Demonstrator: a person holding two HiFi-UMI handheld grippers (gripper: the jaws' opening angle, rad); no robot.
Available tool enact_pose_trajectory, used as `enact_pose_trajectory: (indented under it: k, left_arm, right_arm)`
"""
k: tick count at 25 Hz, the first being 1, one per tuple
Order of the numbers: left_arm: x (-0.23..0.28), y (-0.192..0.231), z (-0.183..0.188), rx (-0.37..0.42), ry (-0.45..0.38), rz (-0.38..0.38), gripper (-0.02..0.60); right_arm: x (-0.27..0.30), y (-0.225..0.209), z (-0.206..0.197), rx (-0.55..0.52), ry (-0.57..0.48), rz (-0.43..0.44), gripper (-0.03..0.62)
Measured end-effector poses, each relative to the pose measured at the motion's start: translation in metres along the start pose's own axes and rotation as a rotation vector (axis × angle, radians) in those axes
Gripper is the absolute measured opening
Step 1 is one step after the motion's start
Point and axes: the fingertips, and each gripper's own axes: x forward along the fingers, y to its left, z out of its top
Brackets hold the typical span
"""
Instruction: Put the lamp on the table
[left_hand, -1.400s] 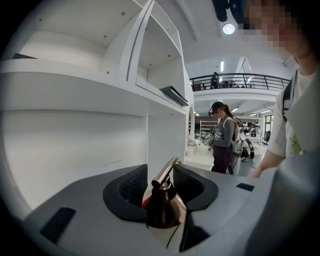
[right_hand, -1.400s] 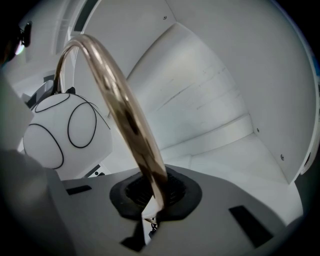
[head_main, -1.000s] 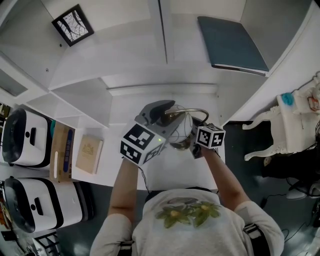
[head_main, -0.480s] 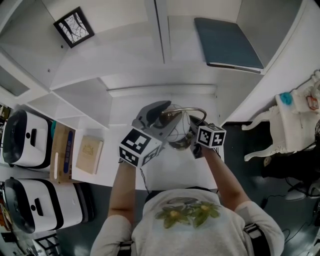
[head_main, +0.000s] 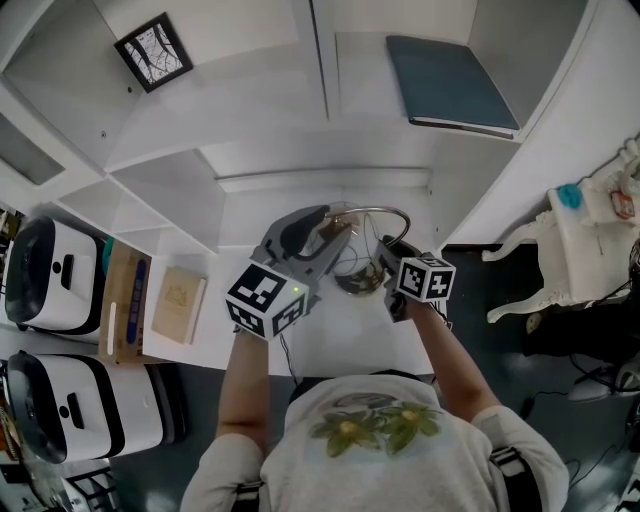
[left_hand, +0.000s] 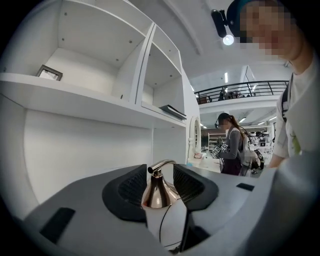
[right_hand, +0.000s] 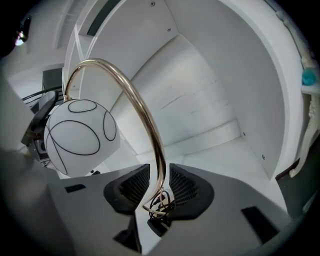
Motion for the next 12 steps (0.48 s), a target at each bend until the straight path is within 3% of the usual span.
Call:
enact_pose_trajectory:
  k: [4, 8, 12]
  left_arm:
    - [-0.015, 0.007, 0.001, -0.027, -0.019, 0.055, 0.17]
    - [-0.026, 0.009, -0.005, -0.044, -0.008, 0.086, 0.169]
    - [-0.035, 0.008, -0.015, -0.06, 0.019, 0.122, 0.121]
  right_arm:
    - [-0.013, 0.002, -0.003, 0.002, -0.015, -0.021, 0.114]
    - [-0.033, -0.002, 0.004, 0.024, -0.064, -0.097, 0.112]
    - [-0.05, 0.002, 0.006, 0.074, -0.11, -0.109, 0.073]
